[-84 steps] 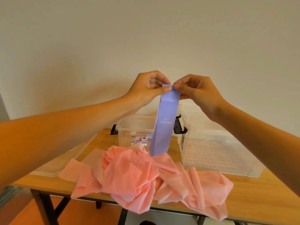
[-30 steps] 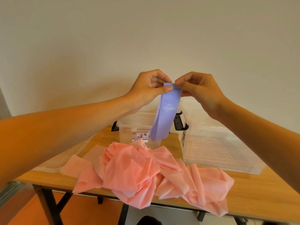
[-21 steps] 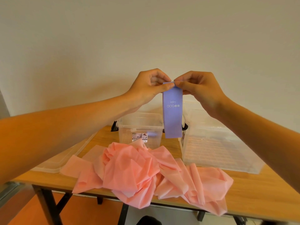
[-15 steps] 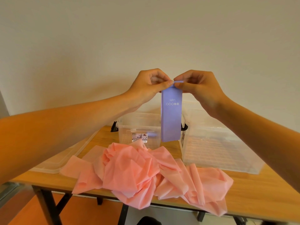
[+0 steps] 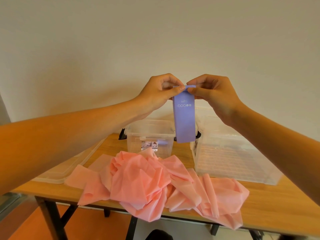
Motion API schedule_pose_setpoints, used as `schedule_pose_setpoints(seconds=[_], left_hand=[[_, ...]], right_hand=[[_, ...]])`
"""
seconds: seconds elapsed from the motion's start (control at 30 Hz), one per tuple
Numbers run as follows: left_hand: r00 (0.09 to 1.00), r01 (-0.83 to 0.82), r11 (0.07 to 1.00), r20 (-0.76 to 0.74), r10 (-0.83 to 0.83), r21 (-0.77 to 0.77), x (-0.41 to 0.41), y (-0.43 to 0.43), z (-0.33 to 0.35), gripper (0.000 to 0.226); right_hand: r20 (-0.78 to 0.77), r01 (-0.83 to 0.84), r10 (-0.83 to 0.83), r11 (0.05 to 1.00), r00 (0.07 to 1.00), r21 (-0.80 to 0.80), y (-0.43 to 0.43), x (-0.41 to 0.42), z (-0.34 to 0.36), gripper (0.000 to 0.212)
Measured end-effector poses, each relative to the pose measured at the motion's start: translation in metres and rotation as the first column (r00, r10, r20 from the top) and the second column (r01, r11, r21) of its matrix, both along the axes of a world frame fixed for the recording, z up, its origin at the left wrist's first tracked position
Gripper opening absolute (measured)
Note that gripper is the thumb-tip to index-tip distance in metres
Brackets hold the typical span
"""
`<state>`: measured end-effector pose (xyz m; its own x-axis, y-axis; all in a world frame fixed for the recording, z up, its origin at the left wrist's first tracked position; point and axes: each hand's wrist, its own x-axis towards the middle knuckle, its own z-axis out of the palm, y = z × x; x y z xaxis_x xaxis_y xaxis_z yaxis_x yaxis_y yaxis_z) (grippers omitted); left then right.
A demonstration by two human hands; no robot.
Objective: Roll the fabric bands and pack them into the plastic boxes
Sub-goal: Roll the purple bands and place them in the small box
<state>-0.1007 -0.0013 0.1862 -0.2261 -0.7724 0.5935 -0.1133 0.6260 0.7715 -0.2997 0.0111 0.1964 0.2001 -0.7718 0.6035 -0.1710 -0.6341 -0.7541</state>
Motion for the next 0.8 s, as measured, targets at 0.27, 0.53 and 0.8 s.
schedule_pose_setpoints(seconds=[0.27,0.53,0.8], left_hand=[[1.0,0.001,1.0,-0.027,-0.002,-0.028,0.0011,0.0023,0.0021,0.014],[1.0,-0.011,1.0,-0.024,0.011,-0.017,0.0013,0.0028,0.0031,0.012],[0.999,-0.025,0.999,-0.024,0.024,-0.033,0.0029,0.0043,0.005,0.014]], right_hand=[[0.046,-0.012,0.009,0.998,0.999,0.058,-0.0012,0.0002,-0.0017,0.013],[0.034,0.009,-0.009,1.0,0.999,0.009,0.0009,0.0002,-0.0022,0.011],[0.064,0.001,-0.002,1.0,0.998,0.004,0.0009,0.0005,-0.0033,0.017]])
